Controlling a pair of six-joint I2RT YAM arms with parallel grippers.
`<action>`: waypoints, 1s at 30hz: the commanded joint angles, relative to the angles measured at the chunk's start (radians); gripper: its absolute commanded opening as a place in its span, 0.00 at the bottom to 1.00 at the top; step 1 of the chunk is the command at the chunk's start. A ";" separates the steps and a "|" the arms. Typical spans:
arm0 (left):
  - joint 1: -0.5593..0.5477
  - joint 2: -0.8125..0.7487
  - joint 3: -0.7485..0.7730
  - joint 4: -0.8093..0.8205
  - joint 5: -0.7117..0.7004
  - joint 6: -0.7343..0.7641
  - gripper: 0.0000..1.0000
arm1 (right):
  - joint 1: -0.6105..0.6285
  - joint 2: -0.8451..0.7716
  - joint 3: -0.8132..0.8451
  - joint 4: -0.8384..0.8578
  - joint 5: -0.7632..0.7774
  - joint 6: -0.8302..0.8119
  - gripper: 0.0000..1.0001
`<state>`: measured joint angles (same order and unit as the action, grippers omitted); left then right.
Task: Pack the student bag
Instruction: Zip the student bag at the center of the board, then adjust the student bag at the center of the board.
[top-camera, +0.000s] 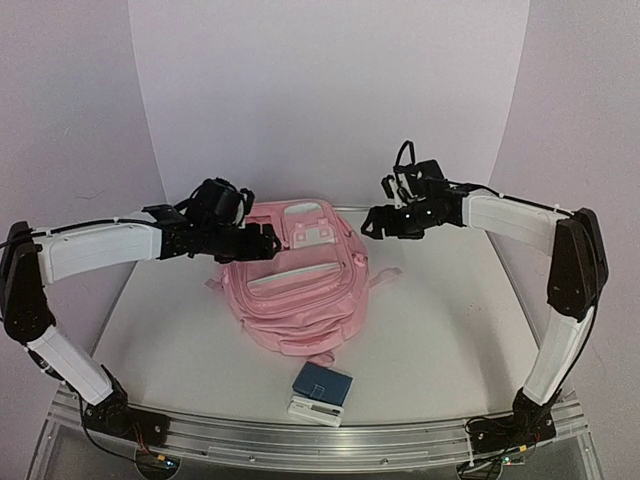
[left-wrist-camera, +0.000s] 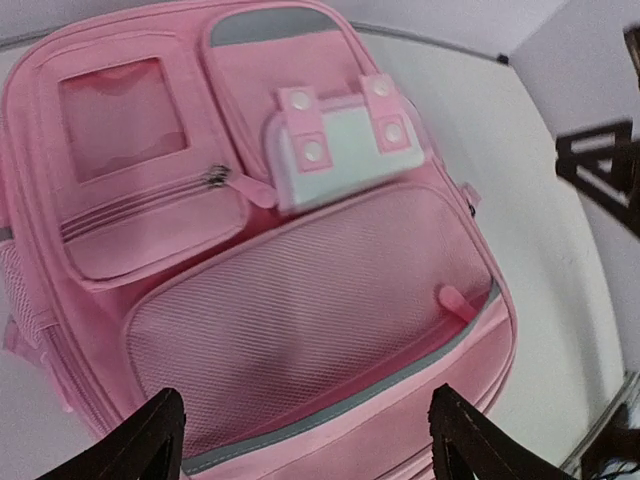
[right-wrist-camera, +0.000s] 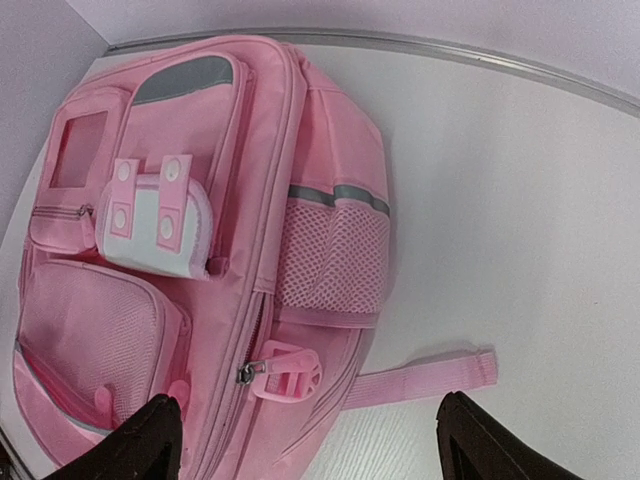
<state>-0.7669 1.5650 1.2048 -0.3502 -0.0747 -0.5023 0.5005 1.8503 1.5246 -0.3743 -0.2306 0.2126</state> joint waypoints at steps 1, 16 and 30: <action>0.118 -0.134 -0.113 -0.017 0.137 -0.329 0.87 | 0.009 0.045 -0.004 0.013 -0.102 0.058 0.88; 0.221 -0.120 -0.367 0.056 0.180 -0.520 0.78 | 0.051 0.192 0.004 0.104 -0.227 0.177 0.64; 0.250 0.304 -0.029 0.192 0.319 -0.278 0.17 | 0.058 0.094 -0.140 0.151 -0.209 0.252 0.00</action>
<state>-0.5362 1.7380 0.9894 -0.2560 0.2152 -0.8953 0.5508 2.0370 1.4575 -0.2125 -0.4680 0.4501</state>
